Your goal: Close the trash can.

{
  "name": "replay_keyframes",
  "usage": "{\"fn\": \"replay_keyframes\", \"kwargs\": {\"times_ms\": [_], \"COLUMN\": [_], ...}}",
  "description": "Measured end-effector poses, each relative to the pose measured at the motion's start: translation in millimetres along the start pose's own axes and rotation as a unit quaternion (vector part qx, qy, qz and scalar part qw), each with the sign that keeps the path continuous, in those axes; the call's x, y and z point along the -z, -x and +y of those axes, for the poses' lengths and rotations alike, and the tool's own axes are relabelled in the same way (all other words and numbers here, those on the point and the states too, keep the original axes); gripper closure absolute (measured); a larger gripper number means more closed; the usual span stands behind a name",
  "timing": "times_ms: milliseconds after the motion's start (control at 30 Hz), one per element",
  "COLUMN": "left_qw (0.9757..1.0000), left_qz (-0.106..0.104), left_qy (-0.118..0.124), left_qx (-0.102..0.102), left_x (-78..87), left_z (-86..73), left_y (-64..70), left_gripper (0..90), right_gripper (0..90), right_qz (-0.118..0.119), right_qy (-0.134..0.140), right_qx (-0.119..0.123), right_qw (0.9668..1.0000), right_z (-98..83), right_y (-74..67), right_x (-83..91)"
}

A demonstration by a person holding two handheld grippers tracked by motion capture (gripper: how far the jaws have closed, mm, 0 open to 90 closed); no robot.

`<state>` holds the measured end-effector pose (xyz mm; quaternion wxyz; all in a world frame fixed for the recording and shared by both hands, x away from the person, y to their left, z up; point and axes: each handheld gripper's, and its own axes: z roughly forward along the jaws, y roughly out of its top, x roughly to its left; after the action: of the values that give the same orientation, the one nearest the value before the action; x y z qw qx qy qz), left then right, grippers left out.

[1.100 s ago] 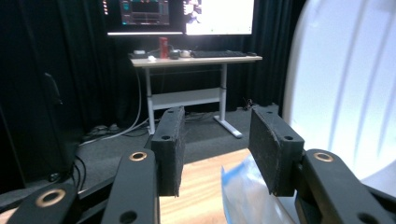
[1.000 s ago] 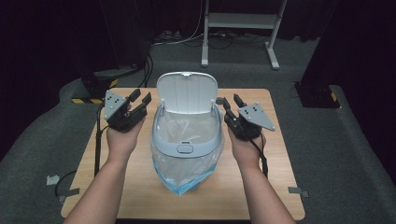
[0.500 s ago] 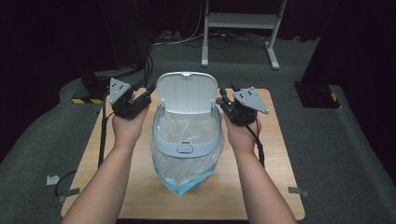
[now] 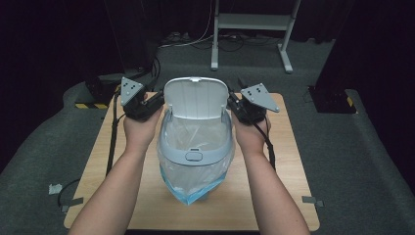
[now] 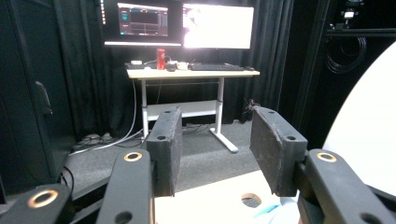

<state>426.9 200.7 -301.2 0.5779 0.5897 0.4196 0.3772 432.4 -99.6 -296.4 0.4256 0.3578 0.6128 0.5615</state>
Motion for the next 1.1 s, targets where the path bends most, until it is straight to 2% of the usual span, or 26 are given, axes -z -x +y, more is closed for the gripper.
{"fn": "replay_keyframes", "kwargs": {"times_ms": [100, 333, 567, 933, 1100], "left_qw": [1.0, 0.9996, 0.9995, 0.9997, 0.9996], "left_qz": [-0.002, 0.004, -0.007, -0.004, -0.011], "left_qy": [0.008, 0.025, 0.025, 0.018, 0.021], "left_qx": [-0.003, 0.012, 0.019, -0.017, -0.015], "left_x": [6.6, 25.7, 37.7, 59.9, 71.7], "left_z": [-1.6, -13.5, -20.6, -33.7, -37.9], "left_y": [3.2, 8.5, 10.8, 16.8, 18.3], "left_gripper": [54.1, 47.8, 46.8, 45.4, 43.8], "right_gripper": [62.3, 60.8, 59.3, 58.7, 58.5], "right_qz": [0.001, -0.002, 0.001, 0.009, 0.012], "right_qy": [0.006, 0.02, 0.024, 0.023, 0.025], "right_qx": [0.007, 0.006, 0.004, 0.021, 0.022], "right_qw": [1.0, 0.9998, 0.9997, 0.9995, 0.9994], "right_z": [-0.1, -4.7, -10.9, -21.7, -24.7], "right_y": [-3.2, -11.6, -15.8, -25.8, -30.8], "right_x": [5.7, 22.3, 35.1, 57.1, 65.9]}}
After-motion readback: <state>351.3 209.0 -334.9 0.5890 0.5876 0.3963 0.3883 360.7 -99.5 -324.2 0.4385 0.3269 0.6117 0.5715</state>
